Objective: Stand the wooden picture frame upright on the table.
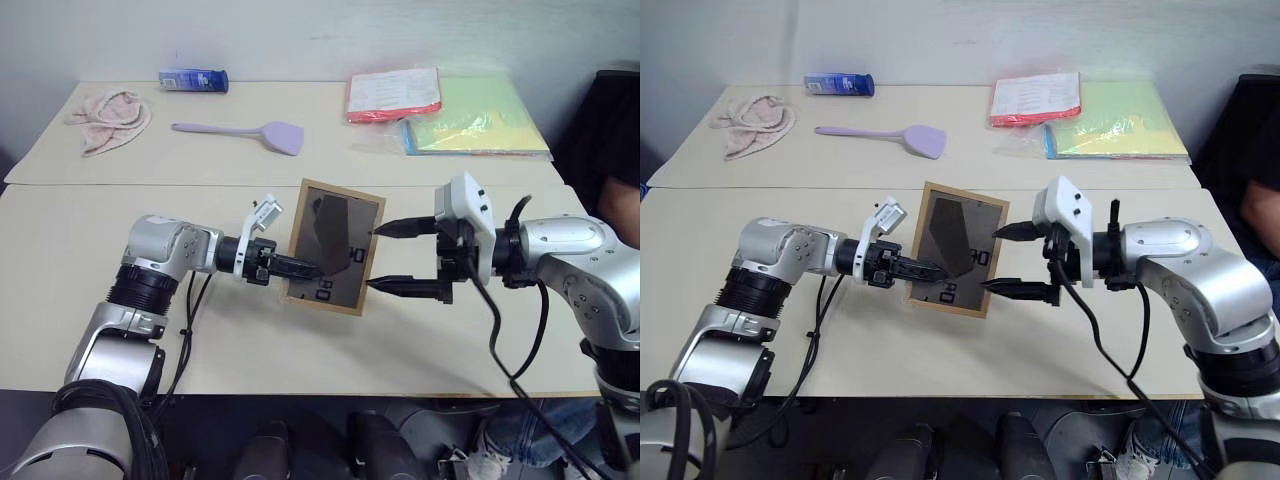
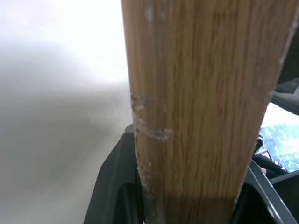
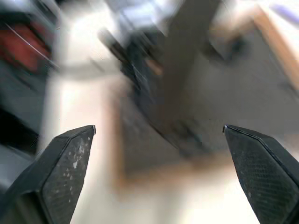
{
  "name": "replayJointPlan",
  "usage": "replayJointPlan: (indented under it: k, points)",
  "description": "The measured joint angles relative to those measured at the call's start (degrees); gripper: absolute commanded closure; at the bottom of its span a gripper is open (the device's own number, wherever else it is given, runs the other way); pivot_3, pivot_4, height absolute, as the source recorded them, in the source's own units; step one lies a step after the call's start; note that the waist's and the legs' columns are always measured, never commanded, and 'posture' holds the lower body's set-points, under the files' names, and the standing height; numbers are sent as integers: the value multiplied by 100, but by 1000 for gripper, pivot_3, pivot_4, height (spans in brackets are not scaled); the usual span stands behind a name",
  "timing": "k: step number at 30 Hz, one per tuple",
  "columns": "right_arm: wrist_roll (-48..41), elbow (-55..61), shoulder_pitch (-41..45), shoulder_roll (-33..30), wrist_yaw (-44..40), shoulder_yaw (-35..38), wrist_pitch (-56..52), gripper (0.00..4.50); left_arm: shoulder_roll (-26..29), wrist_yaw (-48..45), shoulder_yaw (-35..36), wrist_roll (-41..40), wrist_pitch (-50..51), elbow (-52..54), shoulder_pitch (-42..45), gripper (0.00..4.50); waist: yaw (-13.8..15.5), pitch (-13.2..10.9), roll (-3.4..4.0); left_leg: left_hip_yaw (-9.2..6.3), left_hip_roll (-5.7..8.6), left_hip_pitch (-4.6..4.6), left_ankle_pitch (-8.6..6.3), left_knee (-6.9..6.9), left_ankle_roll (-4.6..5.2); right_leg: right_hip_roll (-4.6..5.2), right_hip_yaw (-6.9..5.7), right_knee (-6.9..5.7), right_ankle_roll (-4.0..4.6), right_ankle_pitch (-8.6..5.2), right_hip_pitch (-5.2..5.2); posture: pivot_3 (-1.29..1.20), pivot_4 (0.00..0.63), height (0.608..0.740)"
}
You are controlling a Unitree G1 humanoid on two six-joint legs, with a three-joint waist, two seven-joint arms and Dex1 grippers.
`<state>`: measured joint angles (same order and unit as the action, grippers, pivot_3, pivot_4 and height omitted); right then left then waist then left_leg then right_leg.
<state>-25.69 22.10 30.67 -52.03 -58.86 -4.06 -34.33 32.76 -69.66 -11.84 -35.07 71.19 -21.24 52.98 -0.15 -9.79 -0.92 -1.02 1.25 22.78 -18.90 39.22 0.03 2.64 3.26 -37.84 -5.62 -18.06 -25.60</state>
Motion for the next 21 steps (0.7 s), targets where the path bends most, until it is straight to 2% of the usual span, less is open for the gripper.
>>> replayJointPlan:
  k: [3, 5, 7, 10, 11, 13, 14, 19, 21]
  points:
    - [1216, -565, -355, -183, 45, -29, 2123, 0, 124, -68, 25, -6, 28, 3, 35, 3240, 4, -1, -1, 4, 2, -1, 0, 2, 0, 0, 1, 0, -2, 1, 1, 0, 150, 740]
    - [2200, -1172, -401, -162, 542, -67, 3884, 0, 160, -122, 25, -8, 56, 3, 38, 3240, -10, -1, -1, 10, 1, -5, 1, 3, 0, -2, 5, -1, -2, 1, 0, 0, 150, 740]
    - [3500, -2050, -204, 76, 1590, -131, 6040, 0, 174, -198, 20, -15, 102, 5, 39, 3240, -53, -1, -2, 16, -2, -14, 3, 1, -4, -10, 6, -1, -2, 1, -1, 0, 150, 740]
    - [5050, -2906, 288, 506, 3002, -385, 8056, 0, 163, -282, 14, -62, 189, 27, 77, 3240, -137, -3, 0, 16, -4, -18, 7, -2, -11, -13, 8, -12, -1, 1, -3, 0, 150, 740]
    - [5373, -3088, 405, 622, 3319, -470, 8411, 0, 143, -296, 13, -72, 203, 41, 92, 3240, -154, -3, 0, 17, -4, -20, 9, -4, -13, -14, 8, -16, -1, 1, -3, 0, 150, 740]
    - [5927, -3398, 551, 800, 3882, -565, 8871, 366, 150, -339, 12, -84, 207, 69, 102, 3240, -168, -3, 1, 16, -6, -21, 10, -6, -16, -16, 8, -21, -1, 0, -3, 0, 150, 740]
    - [6480, -3696, 766, 1017, 4492, -633, 9186, 449, 174, -385, 12, -86, 197, 108, 102, 3240, -186, -3, 1, 17, -5, -23, 11, -6, -17, -17, 7, -22, -1, 0, -4, 0, 150, 740]
    - [7696, -4143, 1323, 1289, 6004, -829, 9582, 2122, 197, -571, 9, -161, 187, 314, 102, 3240, -199, -3, 2, 15, -4, -26, 12, -5, -20, -17, 6, -23, 1, 0, -1, 0, 150, 740]
    - [7984, -4208, 1396, 1279, 6459, -878, 9681, 2588, 239, -647, 18, -231, 287, 272, 102, 3240, -190, -3, 2, 13, -2, -26, 12, -4, -20, -16, 5, -22, 1, 0, 0, 0, 150, 740]
